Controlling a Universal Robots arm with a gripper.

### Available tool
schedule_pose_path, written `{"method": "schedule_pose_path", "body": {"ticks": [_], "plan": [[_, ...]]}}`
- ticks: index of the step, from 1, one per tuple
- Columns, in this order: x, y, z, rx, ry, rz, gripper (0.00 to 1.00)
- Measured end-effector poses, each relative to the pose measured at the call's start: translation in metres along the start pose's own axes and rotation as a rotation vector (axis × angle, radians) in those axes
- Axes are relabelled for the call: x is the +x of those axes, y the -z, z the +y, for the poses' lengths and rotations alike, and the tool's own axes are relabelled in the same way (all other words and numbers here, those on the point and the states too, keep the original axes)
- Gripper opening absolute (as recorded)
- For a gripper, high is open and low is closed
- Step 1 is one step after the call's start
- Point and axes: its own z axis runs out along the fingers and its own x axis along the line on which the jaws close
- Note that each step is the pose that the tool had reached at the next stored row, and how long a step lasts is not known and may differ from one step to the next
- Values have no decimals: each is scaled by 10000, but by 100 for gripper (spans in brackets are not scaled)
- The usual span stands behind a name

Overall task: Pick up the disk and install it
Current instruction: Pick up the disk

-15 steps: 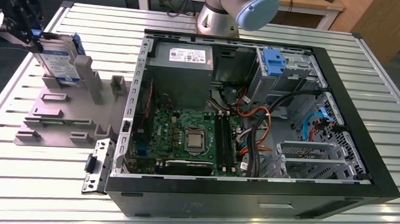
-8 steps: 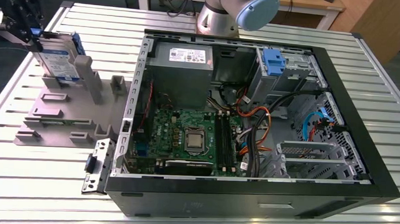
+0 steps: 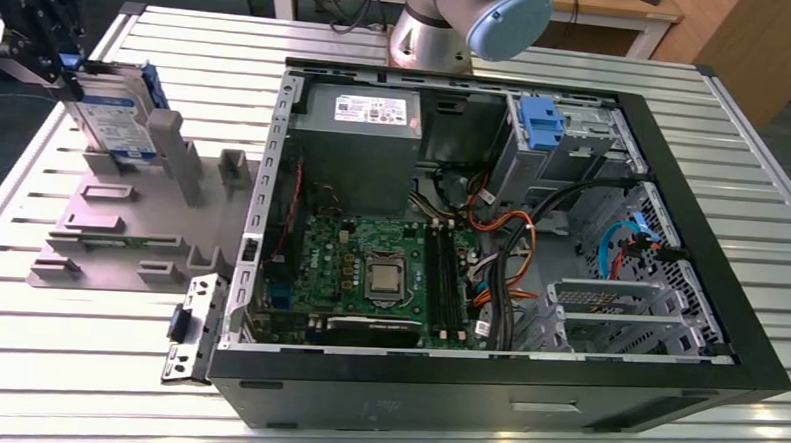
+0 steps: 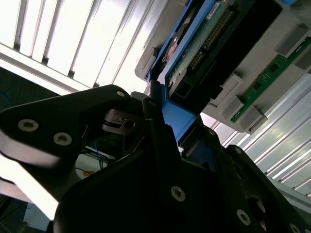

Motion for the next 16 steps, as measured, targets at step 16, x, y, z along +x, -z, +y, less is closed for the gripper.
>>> {"method": "schedule_pose_path", "body": {"ticks": [16], "plan": [[-4,98,2,0,0,3,37]]}}
